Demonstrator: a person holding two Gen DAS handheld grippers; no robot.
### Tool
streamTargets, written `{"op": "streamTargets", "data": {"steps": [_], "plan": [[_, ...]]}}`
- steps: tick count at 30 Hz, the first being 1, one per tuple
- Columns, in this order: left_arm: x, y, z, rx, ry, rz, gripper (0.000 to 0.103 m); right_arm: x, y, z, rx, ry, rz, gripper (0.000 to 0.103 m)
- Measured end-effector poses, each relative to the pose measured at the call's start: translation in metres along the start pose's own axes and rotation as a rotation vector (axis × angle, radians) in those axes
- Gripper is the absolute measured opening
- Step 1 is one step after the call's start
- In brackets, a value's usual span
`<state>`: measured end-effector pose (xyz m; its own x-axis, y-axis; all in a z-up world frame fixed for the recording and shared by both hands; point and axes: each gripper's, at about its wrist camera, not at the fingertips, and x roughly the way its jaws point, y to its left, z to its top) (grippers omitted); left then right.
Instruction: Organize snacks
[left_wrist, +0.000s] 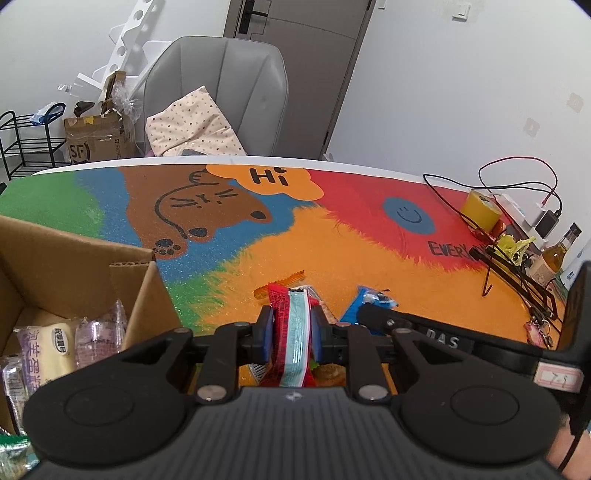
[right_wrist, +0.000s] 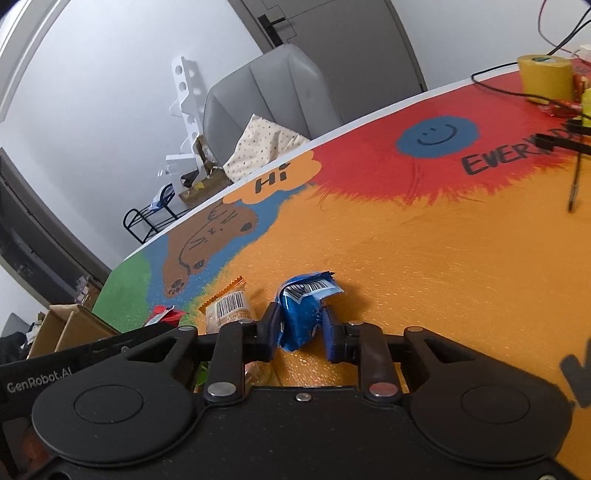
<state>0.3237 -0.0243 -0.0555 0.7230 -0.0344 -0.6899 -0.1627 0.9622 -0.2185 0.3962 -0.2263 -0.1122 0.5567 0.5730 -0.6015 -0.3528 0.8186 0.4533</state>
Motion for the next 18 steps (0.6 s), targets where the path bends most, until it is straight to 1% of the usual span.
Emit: {"op": "streamTargets", "data": {"steps": [1,3,9,18], "plan": [[-0.001,0.000,0.000,0.001,-0.002,-0.001,0.020,-0.003,0.000,0.000,0.000,-0.004,-0.001,0.003],[-0.005,-0.002,-0.001,0.001,-0.007,-0.005,0.020,-0.010,0.000,-0.001,0.009,-0.004,0.010,0.000],[-0.021,-0.006,-0.004,0.008,-0.024,-0.021,0.020,-0.030,0.006,-0.005,-0.011,-0.033,0.000,0.000],[-0.043,-0.003,-0.009,0.003,-0.047,-0.017,0.020,-0.056,0.006,-0.012,-0.005,-0.058,0.028,0.000]]}}
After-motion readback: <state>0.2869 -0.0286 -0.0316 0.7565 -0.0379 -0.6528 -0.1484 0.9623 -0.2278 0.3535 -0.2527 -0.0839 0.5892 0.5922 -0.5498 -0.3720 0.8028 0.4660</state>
